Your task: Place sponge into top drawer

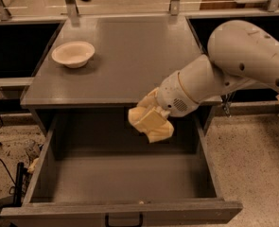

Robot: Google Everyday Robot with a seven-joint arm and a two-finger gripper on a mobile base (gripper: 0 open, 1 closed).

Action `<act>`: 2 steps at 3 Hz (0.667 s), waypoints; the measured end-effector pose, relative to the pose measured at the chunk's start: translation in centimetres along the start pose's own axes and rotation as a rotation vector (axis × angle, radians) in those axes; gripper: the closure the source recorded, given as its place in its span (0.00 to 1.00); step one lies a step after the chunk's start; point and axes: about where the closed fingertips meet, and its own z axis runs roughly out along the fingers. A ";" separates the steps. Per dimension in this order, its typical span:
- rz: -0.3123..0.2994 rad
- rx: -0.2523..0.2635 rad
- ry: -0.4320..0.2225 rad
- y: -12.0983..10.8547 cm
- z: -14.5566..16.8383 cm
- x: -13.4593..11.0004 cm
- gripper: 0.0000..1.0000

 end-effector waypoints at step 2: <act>0.057 -0.027 -0.016 2.3 1.6 3.5 1.00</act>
Offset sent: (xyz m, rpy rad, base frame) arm -0.0423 -0.0166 -0.0548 0.0456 0.0910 -0.0510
